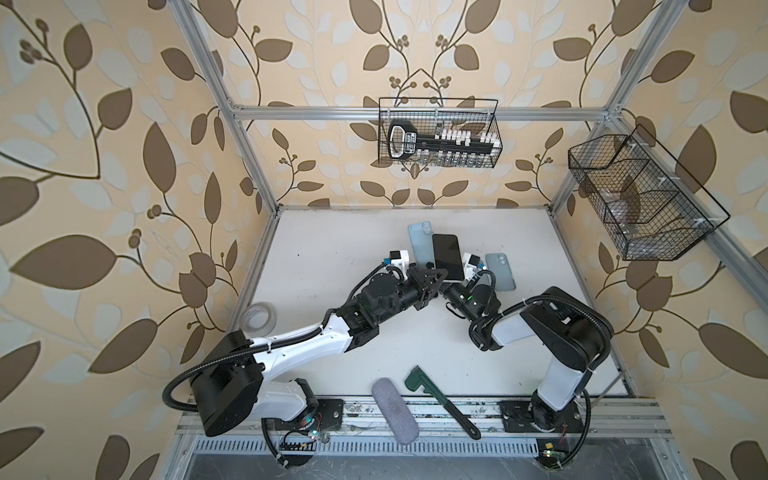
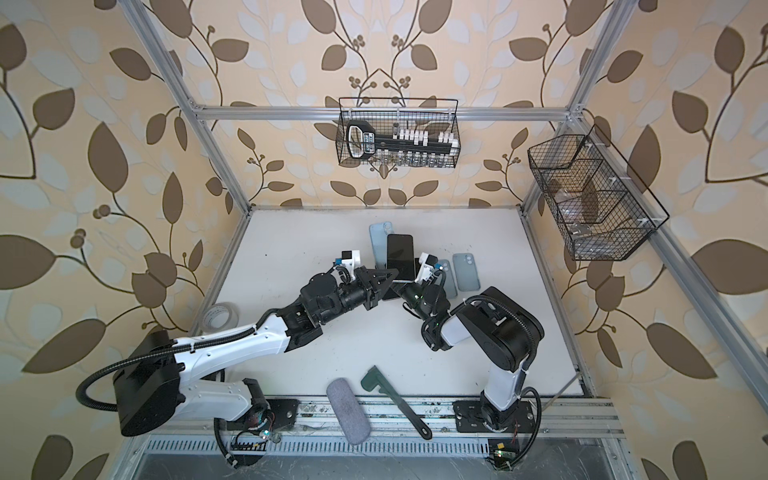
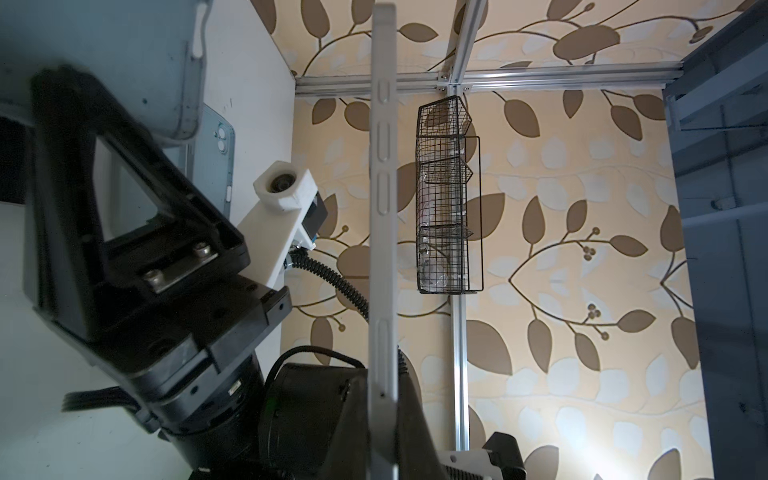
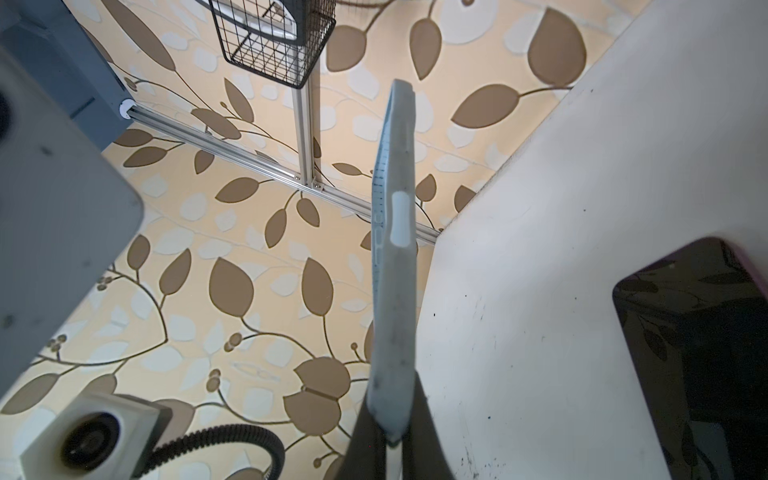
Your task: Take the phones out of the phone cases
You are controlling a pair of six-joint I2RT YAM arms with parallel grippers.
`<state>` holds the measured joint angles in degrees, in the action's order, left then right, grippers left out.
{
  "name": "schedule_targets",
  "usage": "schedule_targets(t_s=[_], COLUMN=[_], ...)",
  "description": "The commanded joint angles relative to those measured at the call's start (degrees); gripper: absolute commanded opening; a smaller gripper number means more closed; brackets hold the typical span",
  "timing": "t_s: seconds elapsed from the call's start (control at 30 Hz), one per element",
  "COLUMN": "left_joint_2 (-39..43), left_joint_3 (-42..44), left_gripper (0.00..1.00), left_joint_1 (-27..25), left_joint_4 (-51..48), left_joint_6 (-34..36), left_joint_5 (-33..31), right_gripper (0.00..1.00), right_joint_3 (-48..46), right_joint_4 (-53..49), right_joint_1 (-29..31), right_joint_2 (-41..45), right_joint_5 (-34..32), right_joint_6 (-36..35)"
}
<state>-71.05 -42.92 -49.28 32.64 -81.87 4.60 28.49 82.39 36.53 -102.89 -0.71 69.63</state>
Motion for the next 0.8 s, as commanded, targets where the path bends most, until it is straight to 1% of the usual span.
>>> schedule_targets(t_s=[0.0, 0.1, 0.23, 0.37, 0.47, 0.6, 0.77], left_joint_2=[10.0, 17.1, 26.1, 34.1, 39.1, 43.4, 45.5], left_joint_3=[-1.5, -0.2, 2.1, 3.3, 4.4, 4.8, 4.9], left_gripper=[0.0, 0.0, 0.0, 0.0, 0.0, 0.0, 0.0], left_joint_1=[2.4, 5.6, 10.7, 15.0, 17.4, 19.3, 19.9], left_joint_4=[-2.9, -10.6, -18.8, -28.3, -33.4, -39.6, -42.7], left_joint_6=[8.1, 10.3, 11.1, 12.2, 12.7, 13.5, 13.6], left_joint_5=[-3.7, -5.3, -6.0, -7.3, -8.2, -9.2, -9.1], right_gripper=[0.06, 0.06, 0.07, 0.09, 0.12, 0.14, 0.15], right_joint_3=[-1.0, -0.6, 0.1, 1.1, 1.6, 2.9, 4.8], right_joint_4=[-0.6, -2.0, -1.9, -1.1, -0.2, -1.7, -3.9], right_joint_1=[2.6, 5.2, 7.9, 10.2, 11.9, 13.7, 15.5], right_joint_2=[-0.2, -1.8, -4.8, -8.8, -11.8, -13.7, -15.5], right_joint_5=[-3.1, -5.3, -8.1, -10.1, -11.6, -12.6, -13.5], right_joint_6=[0.7, 1.8, 3.5, 6.0, 8.1, 9.1, 10.0])
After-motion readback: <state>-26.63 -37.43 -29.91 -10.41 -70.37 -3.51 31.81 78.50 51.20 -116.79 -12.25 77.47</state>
